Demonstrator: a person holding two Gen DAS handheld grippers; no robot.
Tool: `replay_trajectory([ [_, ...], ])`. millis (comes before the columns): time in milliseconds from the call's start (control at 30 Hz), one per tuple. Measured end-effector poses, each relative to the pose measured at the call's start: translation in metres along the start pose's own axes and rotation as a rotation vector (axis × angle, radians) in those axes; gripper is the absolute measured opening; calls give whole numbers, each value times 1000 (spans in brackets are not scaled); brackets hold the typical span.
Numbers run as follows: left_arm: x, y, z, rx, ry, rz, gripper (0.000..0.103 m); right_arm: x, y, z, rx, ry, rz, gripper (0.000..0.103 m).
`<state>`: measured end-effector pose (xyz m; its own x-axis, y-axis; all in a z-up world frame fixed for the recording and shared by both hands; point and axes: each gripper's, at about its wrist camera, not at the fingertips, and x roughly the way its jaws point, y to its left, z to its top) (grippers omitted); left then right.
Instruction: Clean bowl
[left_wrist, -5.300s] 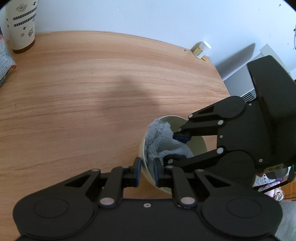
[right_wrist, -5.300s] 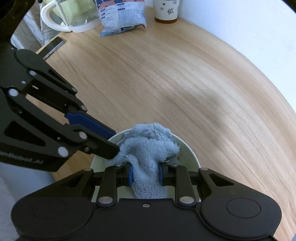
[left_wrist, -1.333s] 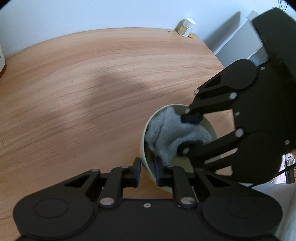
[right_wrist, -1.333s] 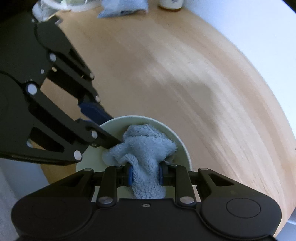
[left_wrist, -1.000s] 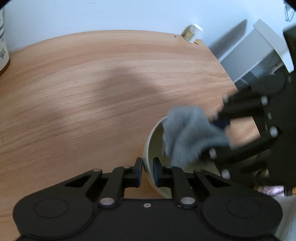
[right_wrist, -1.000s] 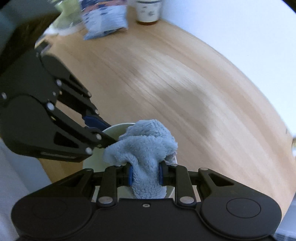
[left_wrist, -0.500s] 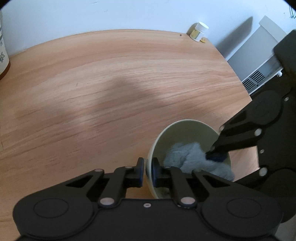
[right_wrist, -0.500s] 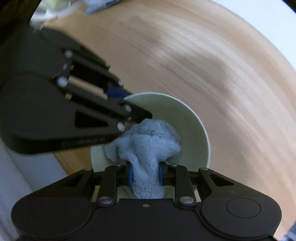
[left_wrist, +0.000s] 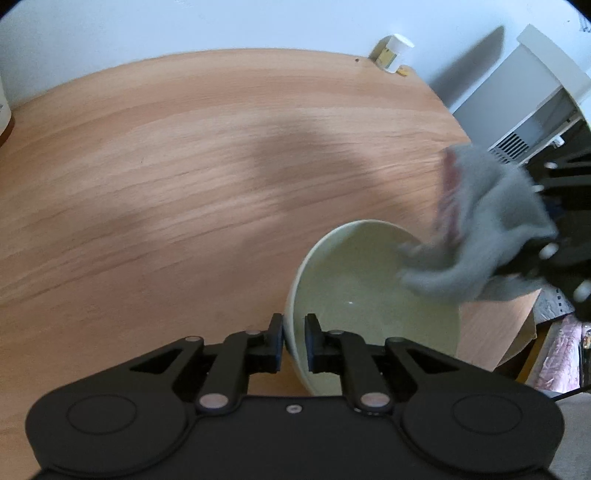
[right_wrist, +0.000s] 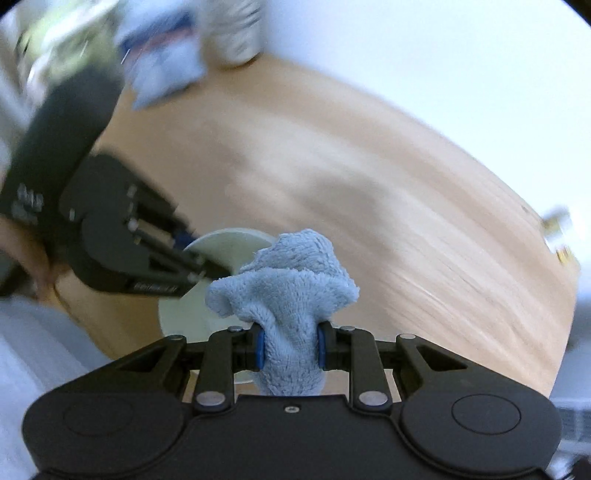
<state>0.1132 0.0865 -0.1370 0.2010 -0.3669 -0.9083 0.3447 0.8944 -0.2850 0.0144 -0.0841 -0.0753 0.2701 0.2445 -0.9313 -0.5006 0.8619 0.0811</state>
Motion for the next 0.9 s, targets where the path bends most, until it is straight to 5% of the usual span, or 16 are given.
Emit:
replay_trajectory([
  [100, 1, -3, -2, -20, 3, 39, 33, -2, -28, -21, 151, -48, 17, 28],
  [400, 2, -14, -3, -152, 24, 73, 34, 33, -76, -67, 407, -88, 111, 28],
  [600, 3, -4, -15, -355, -15, 89, 33, 35, -95, -84, 440, -109, 228, 28],
  [900, -1, 2, -29, -509, -74, 61, 28, 64, -108, -80, 436, -96, 334, 28],
])
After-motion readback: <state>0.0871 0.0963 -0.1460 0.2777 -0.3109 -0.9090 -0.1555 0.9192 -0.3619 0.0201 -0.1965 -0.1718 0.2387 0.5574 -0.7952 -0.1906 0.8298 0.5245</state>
